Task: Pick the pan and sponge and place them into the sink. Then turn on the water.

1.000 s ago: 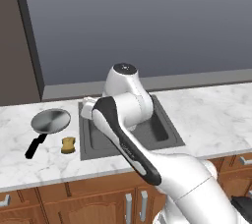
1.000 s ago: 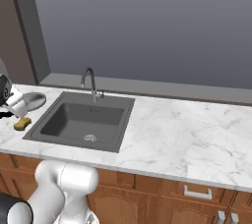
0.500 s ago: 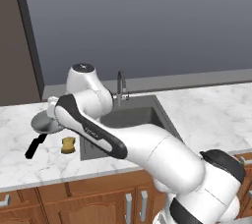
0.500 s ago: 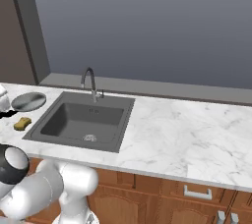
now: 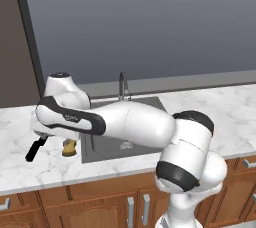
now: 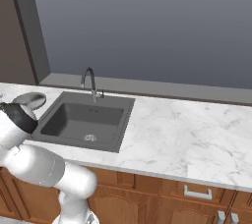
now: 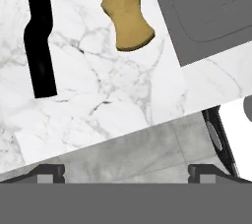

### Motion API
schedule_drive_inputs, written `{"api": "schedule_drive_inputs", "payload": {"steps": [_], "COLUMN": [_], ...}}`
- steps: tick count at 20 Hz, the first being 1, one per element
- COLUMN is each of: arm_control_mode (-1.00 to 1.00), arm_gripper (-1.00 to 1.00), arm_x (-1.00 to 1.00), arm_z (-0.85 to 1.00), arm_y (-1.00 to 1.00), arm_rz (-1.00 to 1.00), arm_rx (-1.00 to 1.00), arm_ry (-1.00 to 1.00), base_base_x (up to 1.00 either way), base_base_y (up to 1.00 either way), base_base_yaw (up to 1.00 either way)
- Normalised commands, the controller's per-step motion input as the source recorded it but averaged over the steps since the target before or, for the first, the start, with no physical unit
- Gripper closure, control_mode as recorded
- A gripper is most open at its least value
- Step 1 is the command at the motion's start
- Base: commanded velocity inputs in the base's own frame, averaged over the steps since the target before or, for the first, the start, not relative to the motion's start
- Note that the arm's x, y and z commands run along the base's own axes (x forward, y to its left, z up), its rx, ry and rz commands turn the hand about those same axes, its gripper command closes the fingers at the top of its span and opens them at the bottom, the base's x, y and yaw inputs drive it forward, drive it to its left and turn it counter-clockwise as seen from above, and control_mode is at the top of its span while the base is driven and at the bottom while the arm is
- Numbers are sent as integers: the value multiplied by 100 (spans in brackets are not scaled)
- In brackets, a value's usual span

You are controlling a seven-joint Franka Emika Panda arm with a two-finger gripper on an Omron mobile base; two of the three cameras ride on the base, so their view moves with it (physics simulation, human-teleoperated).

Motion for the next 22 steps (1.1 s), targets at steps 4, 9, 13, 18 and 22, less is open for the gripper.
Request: {"api": "schedule_drive_inputs", "payload": {"steps": [4,9,13,18,22], "arm_control_mode": [-100,-100,-100,-100,-100], "arm_gripper": [-100,-100,-100,-100,-100], "arm_x": [26,28,8,9,27], "arm_z": [-51,-27,-17,-20,-11], "arm_y": [19,34,32,19,1], "arm_rz": [0,0,0,0,0], "arm_rx": [0,-4,-5,-4,0], "arm_ry": [8,0,0,-1,-2], "base_base_x": [0,0,0,0,0], "base_base_y": [0,0,0,0,0], "base_base_yaw": [0,0,0,0,0]}}
